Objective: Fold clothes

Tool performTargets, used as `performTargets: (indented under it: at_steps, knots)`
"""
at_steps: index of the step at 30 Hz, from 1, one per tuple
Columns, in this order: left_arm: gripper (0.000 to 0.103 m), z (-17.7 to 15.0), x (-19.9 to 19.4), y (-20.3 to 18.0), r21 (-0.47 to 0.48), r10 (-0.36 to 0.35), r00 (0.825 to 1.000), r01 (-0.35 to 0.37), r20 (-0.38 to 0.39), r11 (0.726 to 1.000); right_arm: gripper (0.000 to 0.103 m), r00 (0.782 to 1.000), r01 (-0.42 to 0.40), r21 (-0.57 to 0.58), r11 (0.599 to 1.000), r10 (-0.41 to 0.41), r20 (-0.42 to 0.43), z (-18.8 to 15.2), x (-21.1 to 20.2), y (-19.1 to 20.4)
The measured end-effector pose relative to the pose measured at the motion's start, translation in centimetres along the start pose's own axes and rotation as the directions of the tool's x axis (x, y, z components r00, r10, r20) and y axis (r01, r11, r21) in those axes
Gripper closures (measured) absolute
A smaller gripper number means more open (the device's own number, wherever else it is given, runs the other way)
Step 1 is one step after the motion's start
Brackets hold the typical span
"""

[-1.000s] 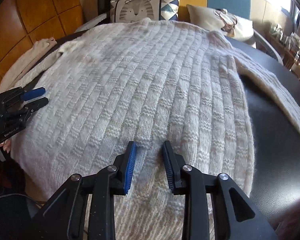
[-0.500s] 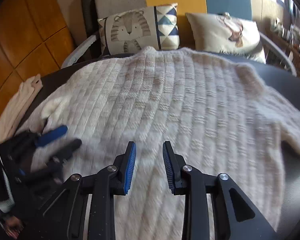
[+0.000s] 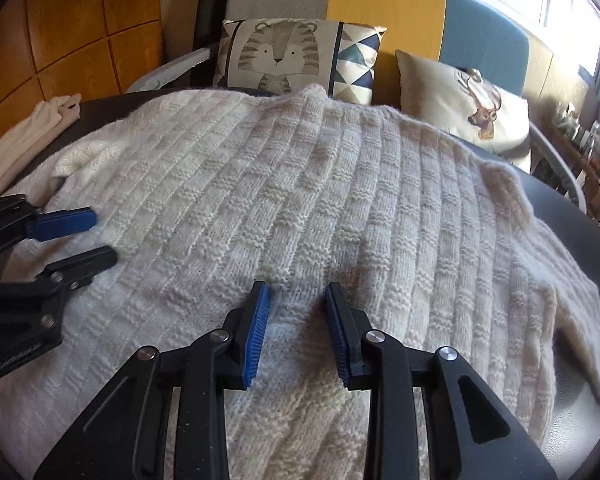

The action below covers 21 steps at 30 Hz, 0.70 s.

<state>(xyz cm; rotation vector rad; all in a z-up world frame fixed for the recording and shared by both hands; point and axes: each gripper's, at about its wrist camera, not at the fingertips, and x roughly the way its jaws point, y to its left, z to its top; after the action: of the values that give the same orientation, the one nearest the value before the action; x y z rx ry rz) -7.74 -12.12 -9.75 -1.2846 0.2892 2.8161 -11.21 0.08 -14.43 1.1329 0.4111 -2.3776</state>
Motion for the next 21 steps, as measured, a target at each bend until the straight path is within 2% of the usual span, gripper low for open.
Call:
performTargets:
  at_steps: [4, 7, 9, 12, 15, 18, 21]
  knots:
    - [0.066, -0.9, -0.9, -0.1, 0.044, 0.026, 1.0, -0.026, 0.01, 0.999, 0.069, 0.999, -0.028, 0.026, 0.999, 0.029, -0.022, 0.7, 0.2, -0.6]
    - [0.066, -1.3, -1.3, -0.3, 0.064, 0.041, 0.999, -0.042, 0.021, 0.997, 0.069, 0.996, -0.082, 0.116, 0.99, 0.083, -0.009, 0.9, -1.3, -1.2]
    - [0.065, -1.4, -1.1, -0.1, 0.052, 0.032, 0.999, -0.033, 0.022, 0.998, 0.069, 0.994, -0.107, 0.082, 0.991, 0.107, 0.01, 0.4, -2.8, -0.2]
    - [0.058, -1.4, -0.9, 0.5, 0.013, 0.011, 1.0, -0.011, 0.021, 1.0, 0.069, 0.995, -0.087, -0.002, 0.996, 0.087, -0.05, -0.8, -3.1, 1.3]
    - [0.054, -1.5, -0.7, 1.3, -0.03, -0.019, 1.0, 0.019, 0.017, 0.999, 0.069, 0.996, -0.052, -0.033, 0.998, 0.05, -0.078, -2.2, -3.0, 1.3]
    - [0.047, -1.6, -0.6, 1.7, -0.059, -0.026, 1.0, 0.027, 0.015, 0.998, 0.066, 0.995, -0.072, 0.015, 0.997, 0.073, -0.068, -3.5, -4.0, -0.1]
    - [0.044, -1.6, -0.5, 1.6, -0.055, -0.004, 1.0, 0.005, 0.016, 0.998, 0.066, 0.994, -0.099, 0.122, 0.988, 0.104, -0.036, -4.8, -5.7, -2.0]
